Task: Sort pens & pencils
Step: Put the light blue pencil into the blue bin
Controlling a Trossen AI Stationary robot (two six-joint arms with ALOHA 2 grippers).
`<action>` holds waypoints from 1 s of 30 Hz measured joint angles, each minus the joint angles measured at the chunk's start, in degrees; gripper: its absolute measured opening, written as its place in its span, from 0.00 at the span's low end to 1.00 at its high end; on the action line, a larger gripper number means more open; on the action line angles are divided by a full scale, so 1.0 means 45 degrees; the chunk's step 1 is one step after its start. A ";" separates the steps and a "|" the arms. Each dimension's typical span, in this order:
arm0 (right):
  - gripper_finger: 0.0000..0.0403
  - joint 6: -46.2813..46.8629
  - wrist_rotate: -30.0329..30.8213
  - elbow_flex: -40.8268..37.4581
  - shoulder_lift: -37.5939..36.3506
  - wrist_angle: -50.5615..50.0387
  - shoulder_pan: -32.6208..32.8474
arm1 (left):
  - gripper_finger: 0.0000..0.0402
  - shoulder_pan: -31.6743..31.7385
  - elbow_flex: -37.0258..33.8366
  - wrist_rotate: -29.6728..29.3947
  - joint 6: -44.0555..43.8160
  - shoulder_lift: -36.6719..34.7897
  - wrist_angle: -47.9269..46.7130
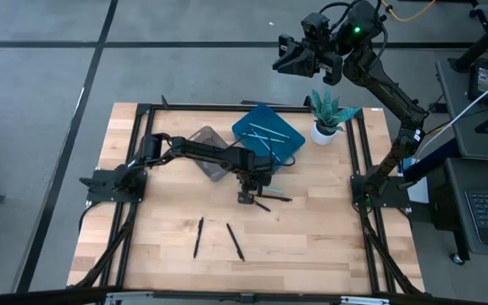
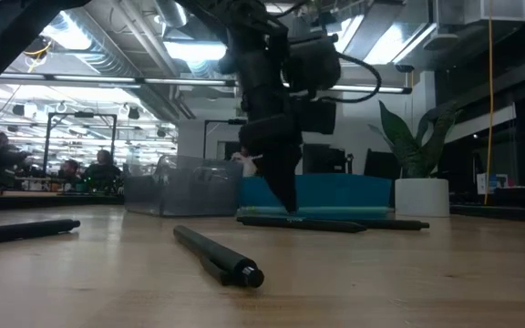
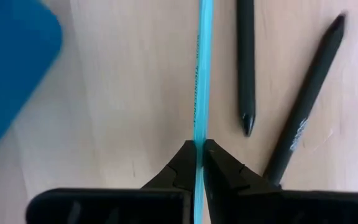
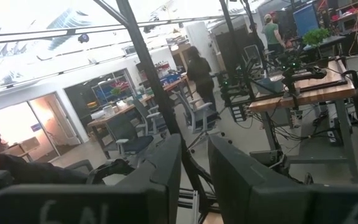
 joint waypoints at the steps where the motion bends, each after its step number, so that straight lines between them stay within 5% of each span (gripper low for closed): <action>1: 0.21 0.0004 -0.0002 0.0000 0.0000 -0.0021 0.0000 | 0.03 0.0001 0.0114 -0.0006 0.0002 0.0000 -0.0087; 20: 0.21 0.0150 -0.0070 0.0000 0.0000 -0.0060 0.0010 | 0.03 -0.0243 0.3416 -0.2218 0.1431 -0.0053 -0.4698; 30: 0.21 0.0340 -0.0143 0.0000 0.0000 -0.0060 0.0007 | 0.03 0.0852 0.4488 -0.3498 0.3632 -0.0068 -0.5049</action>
